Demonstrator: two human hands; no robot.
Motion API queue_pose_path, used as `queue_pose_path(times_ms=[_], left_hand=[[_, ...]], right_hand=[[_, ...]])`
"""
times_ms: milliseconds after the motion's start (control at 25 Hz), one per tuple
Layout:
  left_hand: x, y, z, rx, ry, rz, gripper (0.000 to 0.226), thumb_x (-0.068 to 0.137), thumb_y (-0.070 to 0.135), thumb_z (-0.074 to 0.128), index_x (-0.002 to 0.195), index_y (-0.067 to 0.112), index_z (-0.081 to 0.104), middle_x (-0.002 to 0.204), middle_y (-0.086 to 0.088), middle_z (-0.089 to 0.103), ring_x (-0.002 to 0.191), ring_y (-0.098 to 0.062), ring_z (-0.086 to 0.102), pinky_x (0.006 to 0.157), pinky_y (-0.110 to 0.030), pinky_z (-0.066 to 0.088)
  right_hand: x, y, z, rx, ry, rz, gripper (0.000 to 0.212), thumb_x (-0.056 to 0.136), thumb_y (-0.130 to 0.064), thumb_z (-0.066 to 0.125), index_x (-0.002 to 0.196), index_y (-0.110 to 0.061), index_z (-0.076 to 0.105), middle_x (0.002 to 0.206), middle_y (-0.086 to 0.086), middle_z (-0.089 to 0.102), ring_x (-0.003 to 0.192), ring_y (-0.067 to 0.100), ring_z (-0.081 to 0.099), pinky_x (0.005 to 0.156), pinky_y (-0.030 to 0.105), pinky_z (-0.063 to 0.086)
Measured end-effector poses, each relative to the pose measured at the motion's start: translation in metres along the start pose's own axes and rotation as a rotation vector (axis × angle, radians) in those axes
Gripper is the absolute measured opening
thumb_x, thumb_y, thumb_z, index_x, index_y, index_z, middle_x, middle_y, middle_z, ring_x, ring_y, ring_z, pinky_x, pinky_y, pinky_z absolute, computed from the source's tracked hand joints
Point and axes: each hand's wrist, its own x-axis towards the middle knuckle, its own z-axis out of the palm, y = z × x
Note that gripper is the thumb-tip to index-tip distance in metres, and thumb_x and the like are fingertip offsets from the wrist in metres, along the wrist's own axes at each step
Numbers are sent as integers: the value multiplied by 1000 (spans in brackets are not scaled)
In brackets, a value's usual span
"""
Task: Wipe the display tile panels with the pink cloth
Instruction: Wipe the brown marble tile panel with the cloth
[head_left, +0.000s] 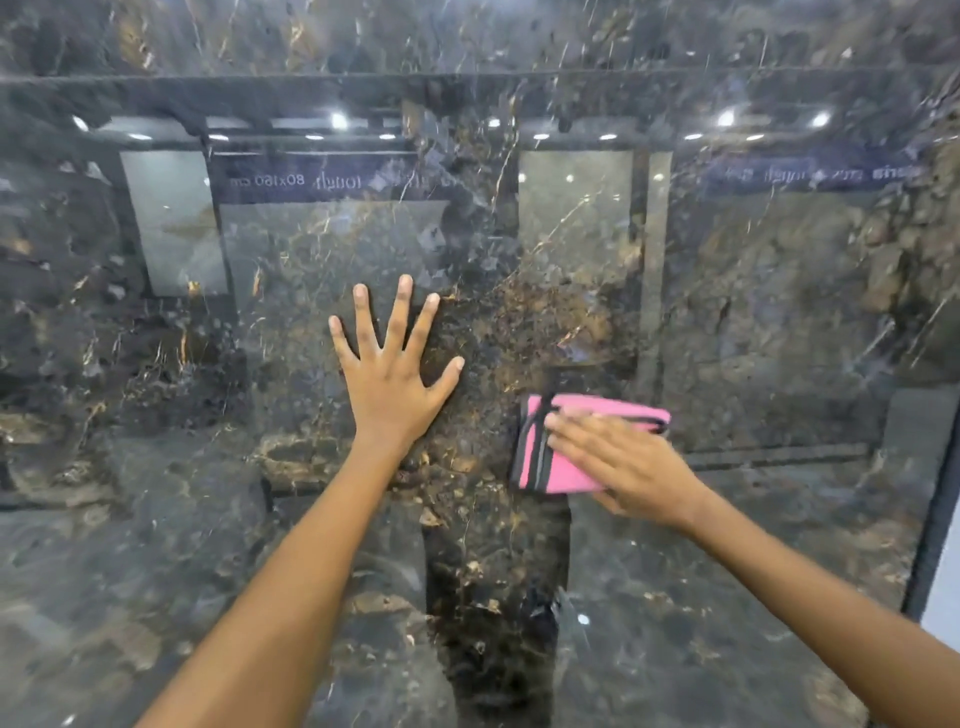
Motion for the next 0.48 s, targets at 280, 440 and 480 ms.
queue_pose_path(times_ms=[280,440,480], left_hand=[[-32,16,3,36,-99,-130,81,94,67,30,156,15,17,163,-13,13,148,-35,3,118,-52,-5],[-60,14,1,27,-138,-117,76,98,64,23,156,15,15,162,-13,14,148,-35,3,119,-51,-3],[-60,13,2,34,-128,-108,76,98,63,23,156,15,15,162,-13,14,148,-36,4,119,-50,-3]], right_hand=[[28,10,4,103,375,550,64,78,-9,58,140,0,41,143,20,46,136,34,38,114,45,30],[-22,-47,29,39,9,-116,62,81,-16,57,140,-7,40,144,12,49,134,27,41,111,42,33],[-21,-33,24,35,66,-67,64,78,-21,61,138,-8,43,143,10,49,132,26,42,109,39,33]])
